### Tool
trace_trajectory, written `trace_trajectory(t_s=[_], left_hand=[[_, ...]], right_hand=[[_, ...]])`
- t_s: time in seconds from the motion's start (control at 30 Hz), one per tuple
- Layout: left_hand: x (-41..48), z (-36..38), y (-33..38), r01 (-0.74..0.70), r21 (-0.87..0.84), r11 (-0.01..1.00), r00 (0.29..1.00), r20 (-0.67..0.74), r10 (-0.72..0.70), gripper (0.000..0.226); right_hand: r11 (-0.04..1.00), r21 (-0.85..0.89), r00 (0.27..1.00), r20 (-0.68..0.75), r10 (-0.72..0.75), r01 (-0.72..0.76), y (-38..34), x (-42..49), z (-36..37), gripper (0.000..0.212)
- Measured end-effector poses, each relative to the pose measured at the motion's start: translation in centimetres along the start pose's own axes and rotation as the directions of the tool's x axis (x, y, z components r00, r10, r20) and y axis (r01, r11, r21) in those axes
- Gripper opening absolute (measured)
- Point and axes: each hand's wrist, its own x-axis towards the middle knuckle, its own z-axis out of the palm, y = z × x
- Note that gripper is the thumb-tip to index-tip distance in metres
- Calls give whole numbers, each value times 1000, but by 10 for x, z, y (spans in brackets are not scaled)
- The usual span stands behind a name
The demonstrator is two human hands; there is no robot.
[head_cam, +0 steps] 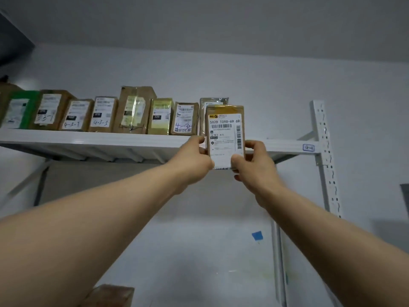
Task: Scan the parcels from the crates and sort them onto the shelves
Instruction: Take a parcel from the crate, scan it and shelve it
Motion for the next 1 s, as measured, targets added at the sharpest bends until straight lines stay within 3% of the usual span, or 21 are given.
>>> trace_trajectory(t_s=[0.17, 0.3, 0.43, 0.57, 0.73, 0.87, 1.0], left_hand=[[80, 48, 8, -97, 142, 985, 995, -19, 101, 47], [141, 84, 7, -176, 199, 964, 983, -8, 181, 50], [191, 110, 1, -197, 262, 945, 980, 21, 199, 57], [230, 123, -11, -189, 311, 931, 979, -10, 203, 48], [255, 125, -22, -181, 348, 920, 980, -13, 197, 65], [267, 126, -29, -203, 467, 861, 973, 0, 229, 70], [275, 126, -35, -209, 630, 748, 968, 24, 250, 54]], right_hand=[[997, -55, 994, -100, -52, 47, 24, 83, -26, 41], [987, -126, 984, -139, -113, 96, 50, 144, -46, 42], [970, -202, 974, -157, -165, 132, 75, 190, -53, 40], [947, -277, 962, -165, -216, 165, 93, 225, -45, 40], [882, -449, 963, -139, -230, 146, 104, 256, -32, 42], [852, -515, 966, -155, -207, 100, 114, 276, -24, 34], [822, -562, 969, -145, -202, 87, 120, 289, -19, 31]])
